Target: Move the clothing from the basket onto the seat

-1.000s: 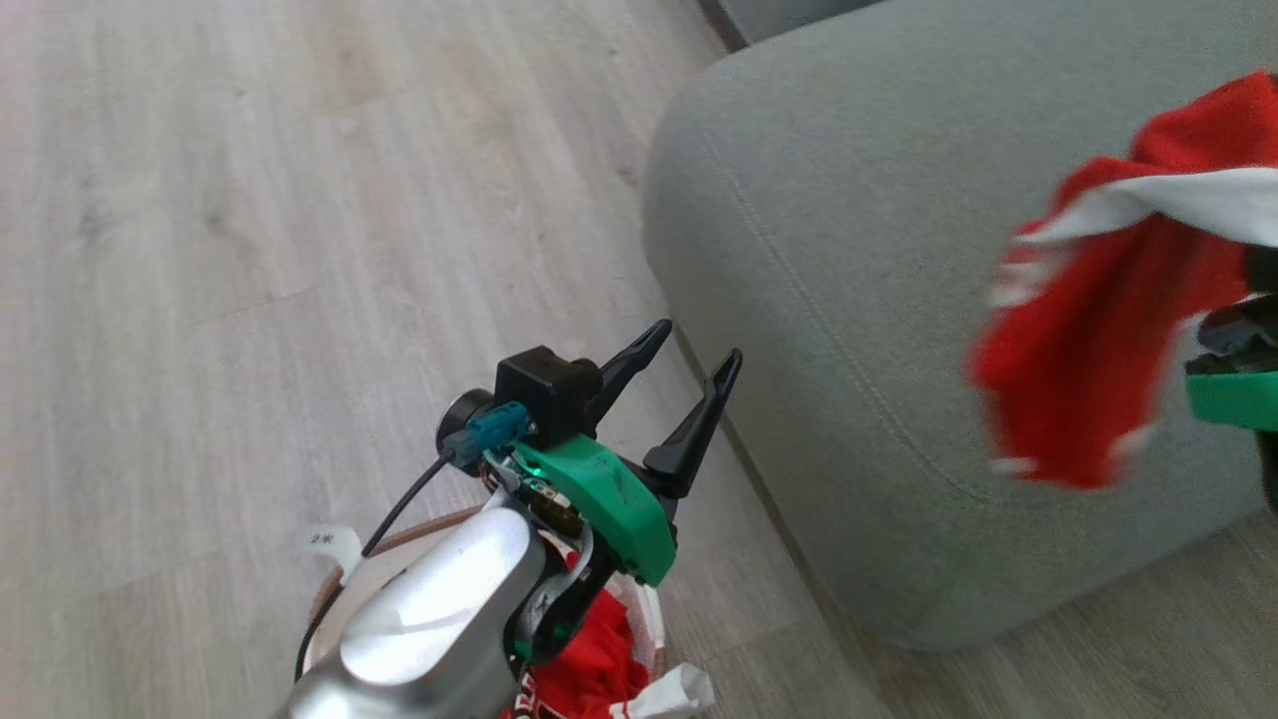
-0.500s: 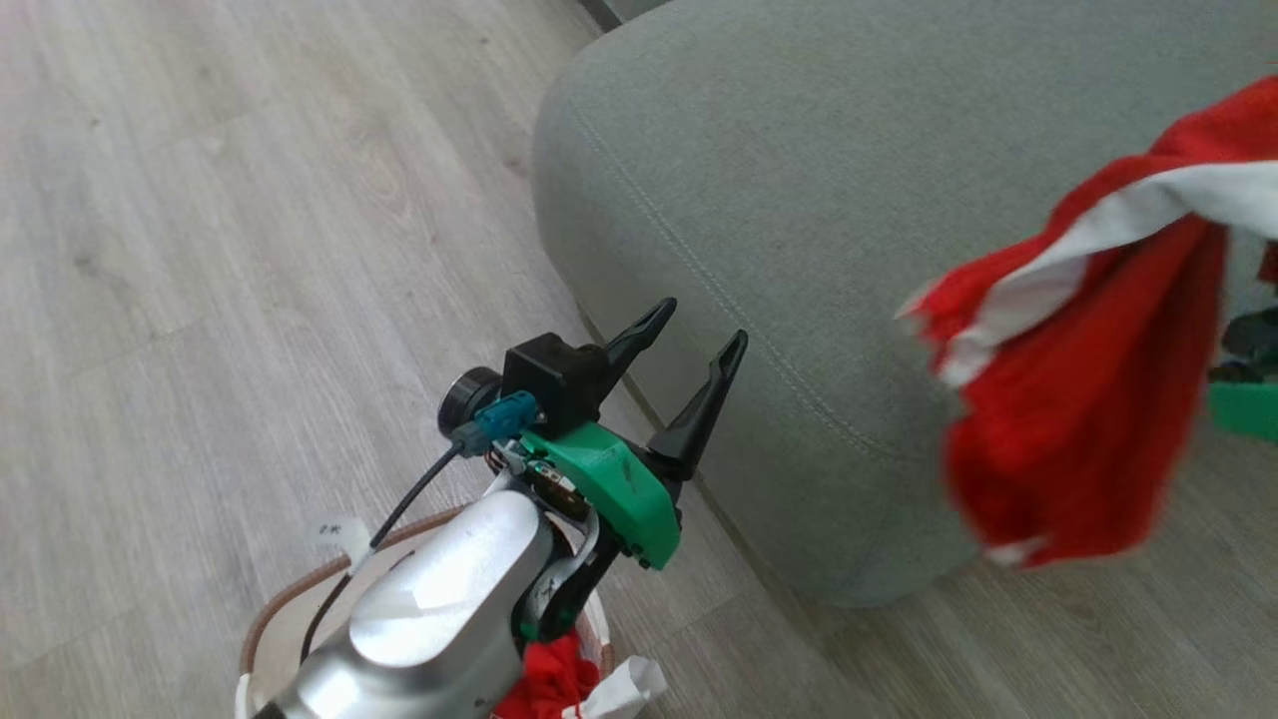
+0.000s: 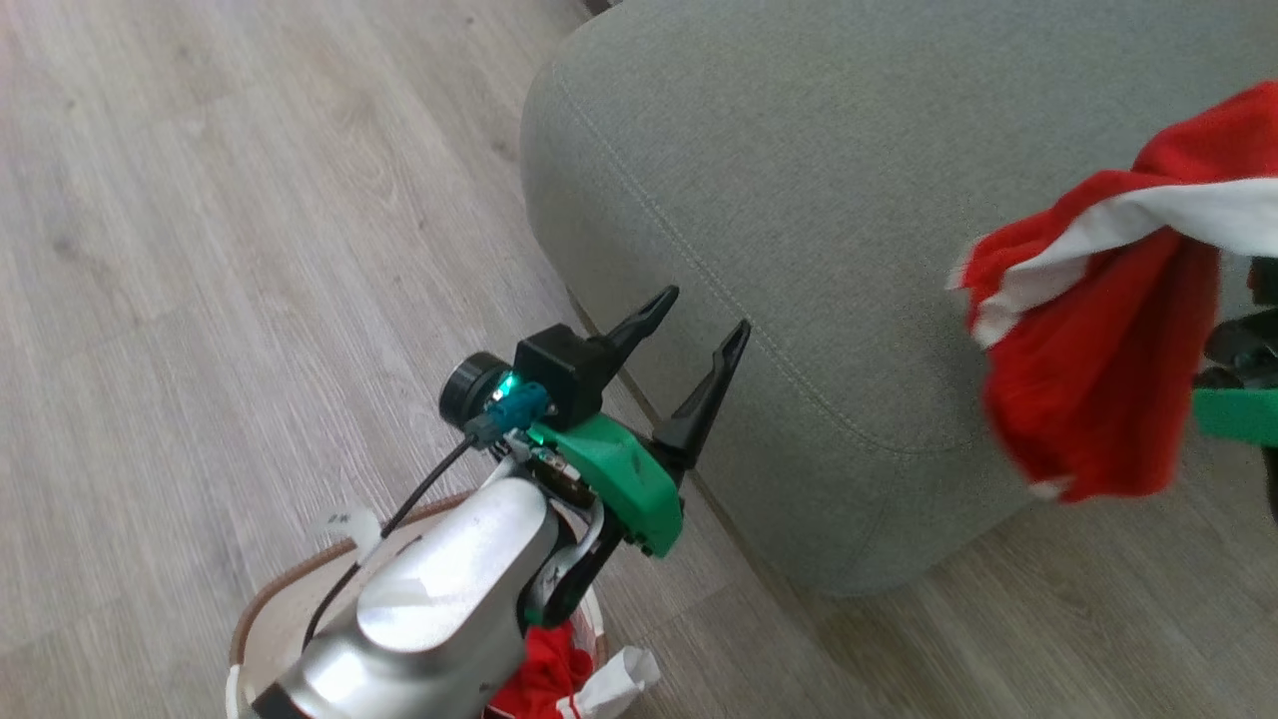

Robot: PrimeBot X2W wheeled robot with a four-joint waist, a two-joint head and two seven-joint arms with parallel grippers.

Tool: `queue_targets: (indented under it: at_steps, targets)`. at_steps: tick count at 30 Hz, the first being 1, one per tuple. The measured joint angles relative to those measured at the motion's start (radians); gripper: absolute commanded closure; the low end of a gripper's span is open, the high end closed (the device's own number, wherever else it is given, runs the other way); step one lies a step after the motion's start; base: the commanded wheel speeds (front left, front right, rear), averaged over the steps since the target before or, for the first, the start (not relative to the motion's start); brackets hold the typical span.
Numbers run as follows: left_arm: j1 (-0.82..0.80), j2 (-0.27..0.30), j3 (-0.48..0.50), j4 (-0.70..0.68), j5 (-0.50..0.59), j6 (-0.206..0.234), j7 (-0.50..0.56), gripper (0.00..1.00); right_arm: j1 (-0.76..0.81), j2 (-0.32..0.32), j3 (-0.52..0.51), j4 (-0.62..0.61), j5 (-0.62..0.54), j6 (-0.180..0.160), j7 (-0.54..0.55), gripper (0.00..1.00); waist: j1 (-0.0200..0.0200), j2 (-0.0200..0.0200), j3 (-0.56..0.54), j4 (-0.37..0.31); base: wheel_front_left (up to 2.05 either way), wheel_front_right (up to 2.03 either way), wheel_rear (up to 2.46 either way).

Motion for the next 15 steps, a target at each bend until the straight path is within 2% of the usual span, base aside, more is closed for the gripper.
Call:
queue_targets:
  at_steps: [7, 15]
  targets:
    - [-0.047, -0.010, -0.008, 0.015, 0.020, 0.001, 0.000, 0.00, -0.123, -0.039, 0.027, 0.084, 0.034, 0.000, 0.000, 1.00, 0.0000, 0.0000, 0.043, 0.014, 0.00, 0.00, 0.00]
    - [-0.132, -0.041, -0.044, 0.042, 0.057, 0.001, 0.016, 0.00, -0.351, -0.149, 0.077, 0.230, 0.089, 0.000, 0.000, 1.00, 0.0001, 0.0000, 0.143, 0.052, 0.00, 0.00, 0.00]
